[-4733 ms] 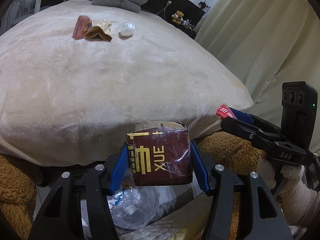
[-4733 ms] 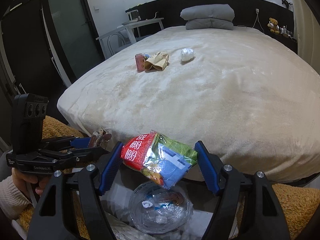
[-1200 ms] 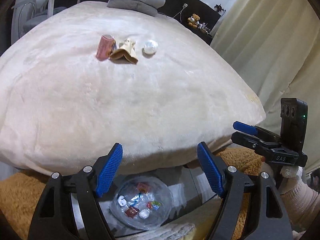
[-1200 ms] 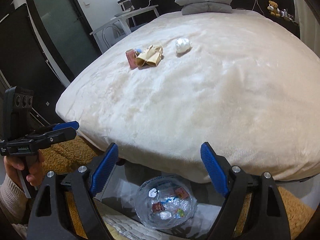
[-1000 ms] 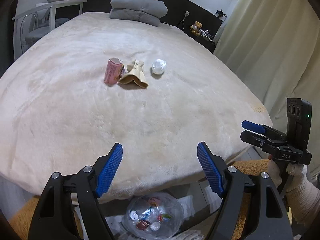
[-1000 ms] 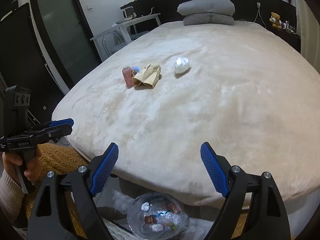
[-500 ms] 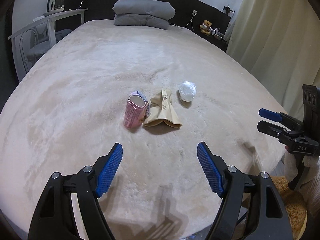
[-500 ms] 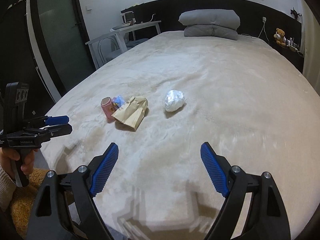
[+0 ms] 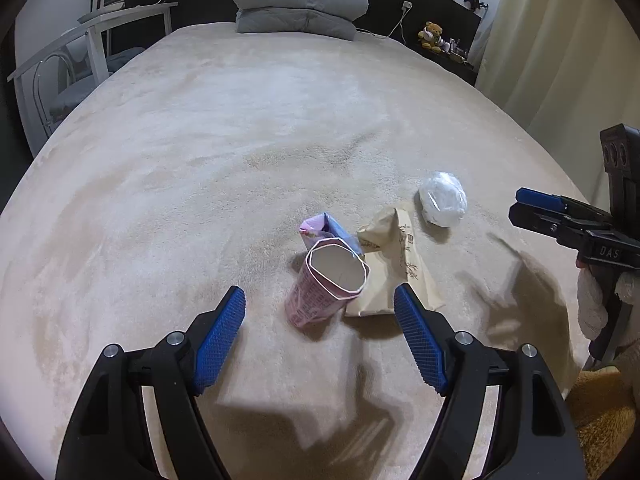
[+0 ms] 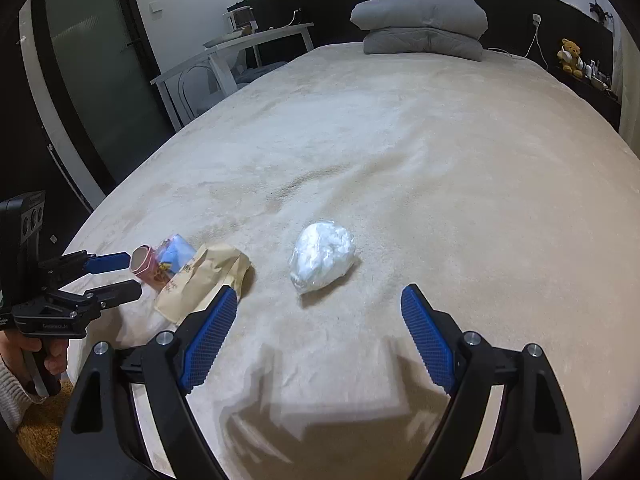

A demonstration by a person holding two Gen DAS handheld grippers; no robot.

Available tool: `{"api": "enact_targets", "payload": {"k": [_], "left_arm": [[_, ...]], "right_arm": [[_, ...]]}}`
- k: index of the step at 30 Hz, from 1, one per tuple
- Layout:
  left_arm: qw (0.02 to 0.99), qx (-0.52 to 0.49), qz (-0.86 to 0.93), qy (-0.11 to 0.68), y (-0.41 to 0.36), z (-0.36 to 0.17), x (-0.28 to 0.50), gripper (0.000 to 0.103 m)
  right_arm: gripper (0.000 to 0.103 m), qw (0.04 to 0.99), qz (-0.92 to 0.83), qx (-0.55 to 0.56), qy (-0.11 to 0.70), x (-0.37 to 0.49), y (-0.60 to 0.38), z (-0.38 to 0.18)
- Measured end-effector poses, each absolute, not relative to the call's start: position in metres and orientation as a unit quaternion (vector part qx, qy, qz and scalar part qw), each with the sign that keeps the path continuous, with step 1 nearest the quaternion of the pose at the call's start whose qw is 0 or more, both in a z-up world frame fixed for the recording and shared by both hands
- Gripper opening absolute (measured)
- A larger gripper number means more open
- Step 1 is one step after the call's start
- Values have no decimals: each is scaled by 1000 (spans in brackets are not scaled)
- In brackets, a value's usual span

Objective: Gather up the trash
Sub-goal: 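Grasp the pink paper cup with the left tool while the right tool grasps the white plastic bag, then carry the pink cup and white plastic bag down over the trash bag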

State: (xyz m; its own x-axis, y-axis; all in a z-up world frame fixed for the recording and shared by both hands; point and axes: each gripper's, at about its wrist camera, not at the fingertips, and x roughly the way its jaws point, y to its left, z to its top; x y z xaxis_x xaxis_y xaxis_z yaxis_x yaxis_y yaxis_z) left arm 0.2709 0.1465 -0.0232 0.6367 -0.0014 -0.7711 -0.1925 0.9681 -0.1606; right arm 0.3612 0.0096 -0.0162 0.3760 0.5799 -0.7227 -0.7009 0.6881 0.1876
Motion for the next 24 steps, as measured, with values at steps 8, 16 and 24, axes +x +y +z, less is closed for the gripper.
{"api": "enact_targets", "payload": {"k": [8,16,24], "left_arm": [[899,-103,34,424,150,-31,288,64],[899,-85,21,430,146,-39,296,37],[902,-77,19,425,142,-37,292,35]], "right_arm": [[83,815,390,-80,421,394,40,-43],[64,811,393,-101,421,405,60,-57],[45,818,392,-119,403,397,58,-55]]}}
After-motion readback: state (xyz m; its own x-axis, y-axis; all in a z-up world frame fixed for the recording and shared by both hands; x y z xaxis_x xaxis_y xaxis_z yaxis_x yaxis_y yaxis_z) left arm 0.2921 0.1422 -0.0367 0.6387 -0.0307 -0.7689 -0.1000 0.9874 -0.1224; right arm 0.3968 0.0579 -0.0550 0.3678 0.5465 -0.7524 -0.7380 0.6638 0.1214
